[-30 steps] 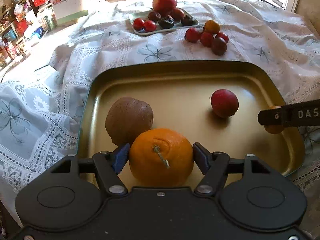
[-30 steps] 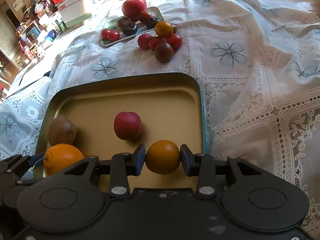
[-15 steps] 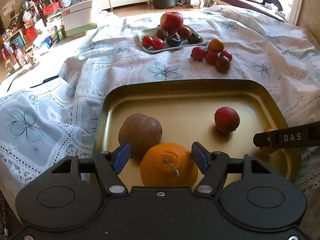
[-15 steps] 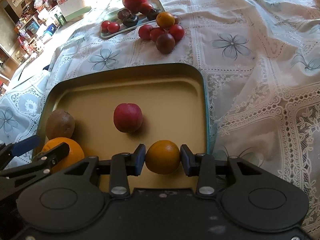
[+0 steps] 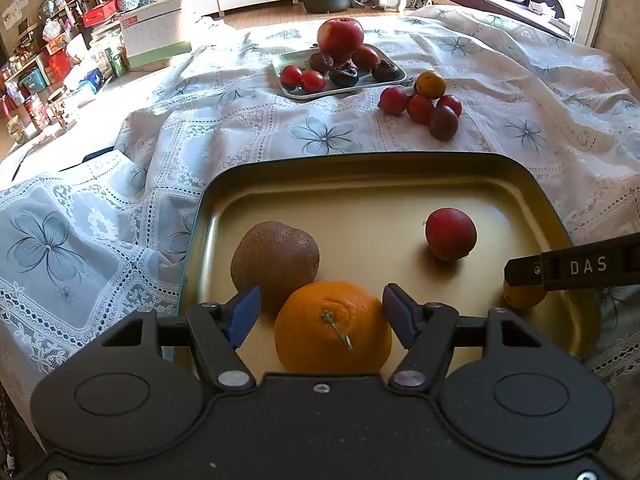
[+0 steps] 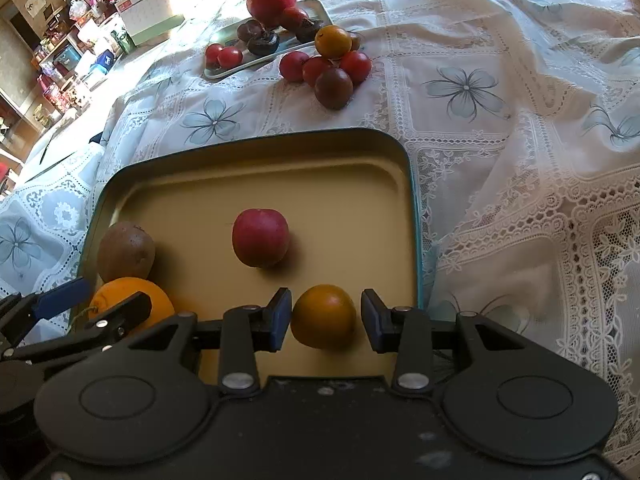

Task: Organize fruits
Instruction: 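Lower the orange into the tray with the left gripper while the right releases the orange tomato there, then grasp a dark purple plum from the fruit cluster with the right gripper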

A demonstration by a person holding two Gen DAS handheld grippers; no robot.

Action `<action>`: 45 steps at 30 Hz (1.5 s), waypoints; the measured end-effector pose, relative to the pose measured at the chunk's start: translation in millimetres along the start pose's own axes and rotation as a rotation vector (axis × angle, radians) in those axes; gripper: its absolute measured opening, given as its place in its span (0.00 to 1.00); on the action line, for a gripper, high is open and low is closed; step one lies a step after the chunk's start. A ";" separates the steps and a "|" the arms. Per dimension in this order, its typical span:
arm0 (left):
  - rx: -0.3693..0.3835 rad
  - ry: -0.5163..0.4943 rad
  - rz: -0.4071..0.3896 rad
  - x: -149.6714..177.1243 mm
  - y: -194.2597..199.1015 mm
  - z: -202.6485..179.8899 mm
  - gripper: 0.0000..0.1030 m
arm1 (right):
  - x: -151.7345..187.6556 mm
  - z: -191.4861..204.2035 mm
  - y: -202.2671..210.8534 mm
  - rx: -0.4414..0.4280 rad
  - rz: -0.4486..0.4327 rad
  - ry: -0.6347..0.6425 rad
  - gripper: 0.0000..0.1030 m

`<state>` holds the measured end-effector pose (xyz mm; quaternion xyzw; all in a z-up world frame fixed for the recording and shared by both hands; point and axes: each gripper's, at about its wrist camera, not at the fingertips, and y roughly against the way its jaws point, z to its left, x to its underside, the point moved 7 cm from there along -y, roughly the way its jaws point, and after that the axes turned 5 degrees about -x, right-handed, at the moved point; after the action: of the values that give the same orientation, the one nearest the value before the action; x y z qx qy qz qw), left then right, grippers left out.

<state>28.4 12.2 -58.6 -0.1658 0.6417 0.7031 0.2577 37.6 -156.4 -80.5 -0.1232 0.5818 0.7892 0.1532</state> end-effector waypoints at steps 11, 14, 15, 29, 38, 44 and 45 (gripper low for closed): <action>0.008 0.011 0.015 0.9 -1.4 0.6 0.67 | -1.1 0.6 3.5 -0.004 -0.011 -0.001 0.40; 0.009 0.016 0.017 -2.1 -1.0 2.0 0.67 | -3.2 0.4 8.7 -0.011 -0.022 -0.003 0.40; 0.006 0.017 0.013 -3.3 -0.2 2.7 0.67 | -4.9 0.2 11.6 -0.014 -0.030 -0.002 0.40; 0.023 0.036 -0.039 -36.0 8.7 8.0 0.67 | -24.3 -9.8 26.2 0.002 -0.096 -0.031 0.40; 0.016 0.028 -0.089 -88.0 -1.0 7.3 0.67 | -51.4 -15.8 24.1 0.037 -0.131 -0.028 0.41; 0.010 0.004 -0.081 -118.1 -20.8 -3.0 0.67 | -87.3 -24.3 14.4 0.091 -0.163 -0.031 0.43; 0.010 0.003 -0.072 -122.2 -26.1 -4.7 0.67 | -95.0 -25.9 10.6 0.091 -0.166 -0.039 0.43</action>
<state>142.2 -9.6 -11.6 -0.1886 0.6392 0.6900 0.2824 121.6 -193.4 -43.2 -0.1484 0.6018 0.7488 0.2347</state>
